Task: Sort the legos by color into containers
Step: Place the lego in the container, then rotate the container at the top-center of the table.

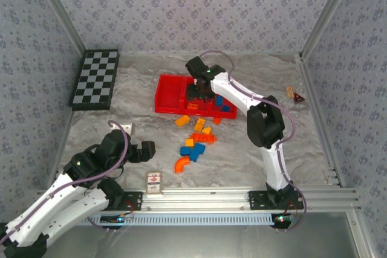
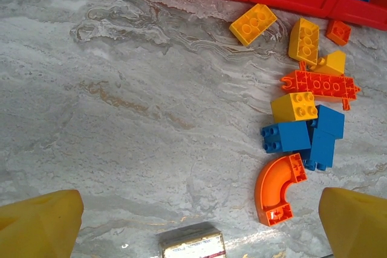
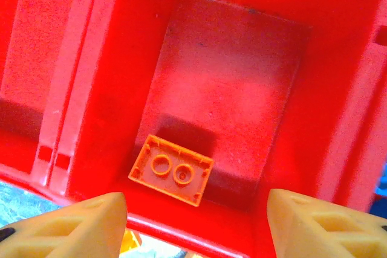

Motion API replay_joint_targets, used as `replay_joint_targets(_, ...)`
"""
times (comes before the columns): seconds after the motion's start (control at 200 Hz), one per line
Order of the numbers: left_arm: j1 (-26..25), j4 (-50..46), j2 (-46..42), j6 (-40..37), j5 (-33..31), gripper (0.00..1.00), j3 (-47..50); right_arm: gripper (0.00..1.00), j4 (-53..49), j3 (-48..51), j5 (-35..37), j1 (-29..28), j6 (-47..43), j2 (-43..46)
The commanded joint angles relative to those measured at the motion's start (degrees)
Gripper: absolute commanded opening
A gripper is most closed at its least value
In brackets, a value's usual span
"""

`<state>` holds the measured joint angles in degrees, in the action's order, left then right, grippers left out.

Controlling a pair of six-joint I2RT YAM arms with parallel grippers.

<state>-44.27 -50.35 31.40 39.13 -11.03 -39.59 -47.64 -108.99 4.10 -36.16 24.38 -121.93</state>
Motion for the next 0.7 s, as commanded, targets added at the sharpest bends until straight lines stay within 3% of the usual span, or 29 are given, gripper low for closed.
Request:
replay_joint_targets(0.0,-0.4,0.0,0.0,0.7,-1.0,1.0,-1.3,0.65,-0.6,2.7,2.2,-0.5,0.7,5.6)
replay_joint_targets(0.21,-0.7,0.1,0.0,0.9,-1.2,1.0,-1.2,0.67,4.5,16.8,1.1,-1.7,1.9,16.2)
replay_joint_targets(0.39,-1.2,0.0,-0.2,0.9,-1.4,1.0,-1.2,0.73,9.1,31.3,-4.0,-2.1,-6.3,25.6)
replay_joint_targets(0.55,-1.3,0.0,-0.2,0.9,-1.5,1.0,-1.1,0.74,7.6,36.5,-2.9,-3.6,-16.1,29.5)
replay_joint_targets(0.695,-1.3,0.0,-0.3,0.9,-1.7,1.0,-1.1,0.74,6.5,38.2,-2.2,-4.1,-18.5,29.7)
